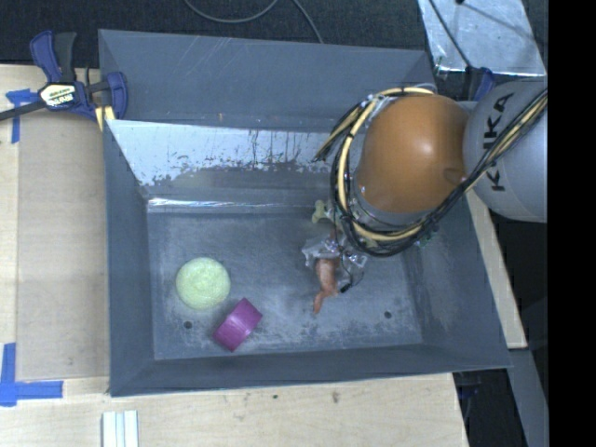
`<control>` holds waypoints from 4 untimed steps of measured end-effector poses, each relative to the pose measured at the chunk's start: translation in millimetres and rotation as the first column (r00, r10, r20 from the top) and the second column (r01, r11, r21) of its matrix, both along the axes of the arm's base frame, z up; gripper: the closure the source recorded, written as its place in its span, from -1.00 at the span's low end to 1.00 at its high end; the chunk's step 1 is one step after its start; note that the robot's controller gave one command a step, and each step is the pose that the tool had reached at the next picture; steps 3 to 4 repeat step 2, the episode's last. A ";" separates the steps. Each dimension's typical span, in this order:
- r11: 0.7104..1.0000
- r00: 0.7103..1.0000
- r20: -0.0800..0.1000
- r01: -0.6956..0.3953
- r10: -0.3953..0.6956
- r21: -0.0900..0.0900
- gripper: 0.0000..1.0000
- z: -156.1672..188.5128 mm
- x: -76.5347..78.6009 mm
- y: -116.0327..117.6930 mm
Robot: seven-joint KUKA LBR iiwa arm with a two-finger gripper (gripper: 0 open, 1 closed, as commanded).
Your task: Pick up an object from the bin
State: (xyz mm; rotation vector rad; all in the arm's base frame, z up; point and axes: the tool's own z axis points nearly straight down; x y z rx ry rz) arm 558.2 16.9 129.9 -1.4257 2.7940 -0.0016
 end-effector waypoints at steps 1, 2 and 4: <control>1.000 1.000 -0.004 0.001 -0.001 0.000 1.00 11.0 -0.6 0.1; 1.000 1.000 -0.004 0.001 -0.001 0.000 1.00 24.8 -0.3 0.1; 1.000 1.000 -0.004 0.001 -0.001 0.000 1.00 24.8 -0.3 0.1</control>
Offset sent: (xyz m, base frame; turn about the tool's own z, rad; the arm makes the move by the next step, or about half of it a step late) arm 0.0000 0.0001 0.0108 0.0000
